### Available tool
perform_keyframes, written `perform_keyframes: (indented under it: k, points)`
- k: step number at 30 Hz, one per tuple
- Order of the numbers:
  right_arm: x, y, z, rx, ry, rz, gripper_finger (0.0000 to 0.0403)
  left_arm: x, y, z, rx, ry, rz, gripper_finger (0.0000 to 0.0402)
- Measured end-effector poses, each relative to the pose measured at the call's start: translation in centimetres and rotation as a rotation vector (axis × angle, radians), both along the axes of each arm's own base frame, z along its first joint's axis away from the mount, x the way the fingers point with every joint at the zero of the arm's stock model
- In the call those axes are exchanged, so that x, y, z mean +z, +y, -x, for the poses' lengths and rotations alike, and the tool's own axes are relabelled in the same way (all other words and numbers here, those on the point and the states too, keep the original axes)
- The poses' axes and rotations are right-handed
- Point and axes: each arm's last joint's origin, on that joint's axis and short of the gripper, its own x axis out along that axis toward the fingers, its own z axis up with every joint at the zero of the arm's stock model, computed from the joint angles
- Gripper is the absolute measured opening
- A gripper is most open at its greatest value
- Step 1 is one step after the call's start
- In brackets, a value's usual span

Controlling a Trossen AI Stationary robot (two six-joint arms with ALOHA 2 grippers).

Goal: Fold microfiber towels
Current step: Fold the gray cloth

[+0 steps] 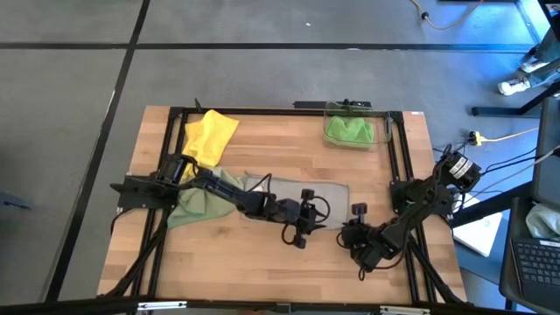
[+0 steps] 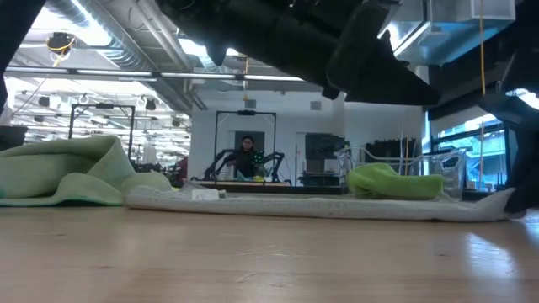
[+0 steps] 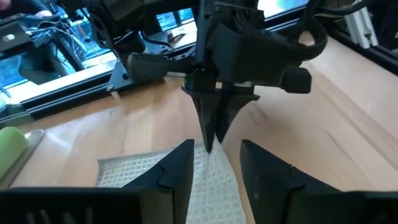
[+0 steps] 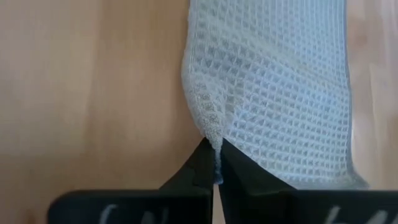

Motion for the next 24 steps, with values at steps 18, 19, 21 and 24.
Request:
perform_keyframes:
  k: [18, 19, 21, 24]
  points:
    - [2.0, 4.0, -2.7, 0.086, -0.017, -0.392, 0.0021, -0.2, -5.3, 1.6, -0.062, 0.036, 0.125, 0.0128]
    - [1.9, 4.2, -2.9, 0.106, -0.031, -0.401, 0.0023, -0.2, -5.8, 1.8, -0.06, 0.037, 0.136, 0.0128]
    - [1.6, 4.8, -3.4, 0.148, -0.053, -0.428, 0.0023, -0.3, -6.7, 2.2, -0.052, 0.044, 0.154, 0.0128]
    - [0.9, 5.5, -4.0, 0.205, -0.066, -0.473, 0.0016, -0.4, -8.1, 2.8, -0.041, 0.053, 0.181, 0.0128]
